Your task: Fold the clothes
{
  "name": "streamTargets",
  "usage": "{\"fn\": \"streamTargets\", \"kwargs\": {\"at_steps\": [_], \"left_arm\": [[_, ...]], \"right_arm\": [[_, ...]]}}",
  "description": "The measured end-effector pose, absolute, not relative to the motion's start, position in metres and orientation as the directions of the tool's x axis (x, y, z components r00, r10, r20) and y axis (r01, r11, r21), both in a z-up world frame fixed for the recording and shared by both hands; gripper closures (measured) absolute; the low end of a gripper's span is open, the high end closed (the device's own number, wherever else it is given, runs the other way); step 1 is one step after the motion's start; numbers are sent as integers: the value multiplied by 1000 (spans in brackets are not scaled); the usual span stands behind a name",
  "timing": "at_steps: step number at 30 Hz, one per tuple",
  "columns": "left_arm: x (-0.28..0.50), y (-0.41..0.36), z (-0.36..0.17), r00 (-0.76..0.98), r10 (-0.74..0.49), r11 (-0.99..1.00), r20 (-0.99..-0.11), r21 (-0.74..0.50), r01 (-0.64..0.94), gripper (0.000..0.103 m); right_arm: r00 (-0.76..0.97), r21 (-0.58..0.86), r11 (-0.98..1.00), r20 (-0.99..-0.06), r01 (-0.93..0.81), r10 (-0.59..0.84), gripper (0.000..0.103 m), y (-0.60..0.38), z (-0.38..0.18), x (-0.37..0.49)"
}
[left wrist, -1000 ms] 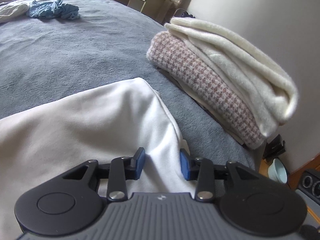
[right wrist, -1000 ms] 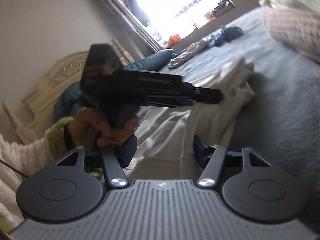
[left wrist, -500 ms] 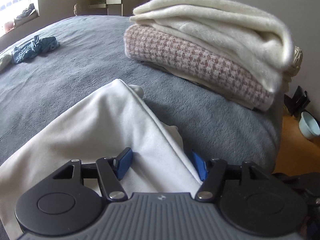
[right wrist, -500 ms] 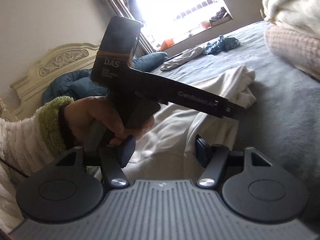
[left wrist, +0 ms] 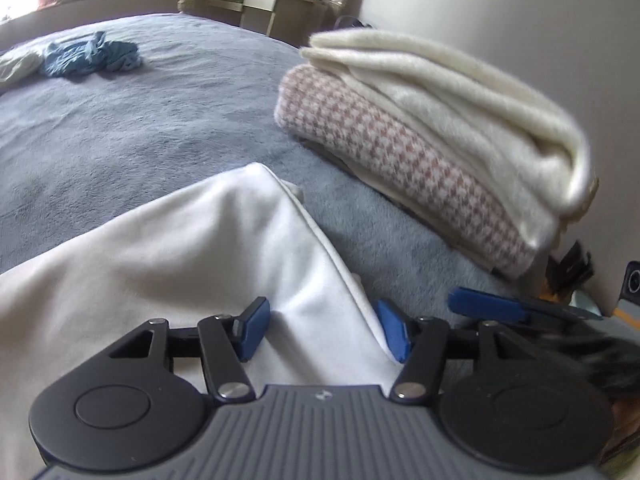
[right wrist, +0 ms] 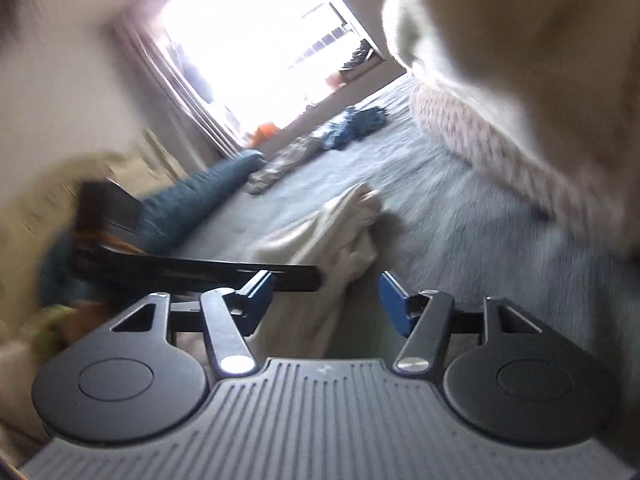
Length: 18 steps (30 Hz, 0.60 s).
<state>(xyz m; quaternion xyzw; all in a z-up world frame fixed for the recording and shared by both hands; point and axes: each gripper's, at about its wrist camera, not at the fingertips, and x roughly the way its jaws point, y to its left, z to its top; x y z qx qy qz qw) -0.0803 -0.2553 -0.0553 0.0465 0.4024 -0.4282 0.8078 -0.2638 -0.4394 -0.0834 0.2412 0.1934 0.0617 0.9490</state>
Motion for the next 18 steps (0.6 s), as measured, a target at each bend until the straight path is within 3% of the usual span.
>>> {"fn": "streamTargets", "kwargs": {"at_steps": [5,8,11,13,18], "left_arm": [[-64,-268,-49,376,-629,663,-681,-217,716,39],[-52,-287,-55,376,-592,664,-713,-166,729,38],[-38,-295,-60,357,-592,675,-723,-203,709,43],[-34,-292,-60,376,-595,686,-711,-205,698,60],[-23,-270,-63,352,-641,693,-682,-318,647,84]], "right_arm": [[917,183,982,-398,43,34,52,-414,-79,-240],[910,127,990,-414,57,1,56,-412,-84,-228],[912,82,994,-410,72,-33,59,-416,-86,-224],[917,82,995,-399,64,-25,61,-417,-87,-218],[923,174,985,-379,6,61,71,-428,-88,-197]]}}
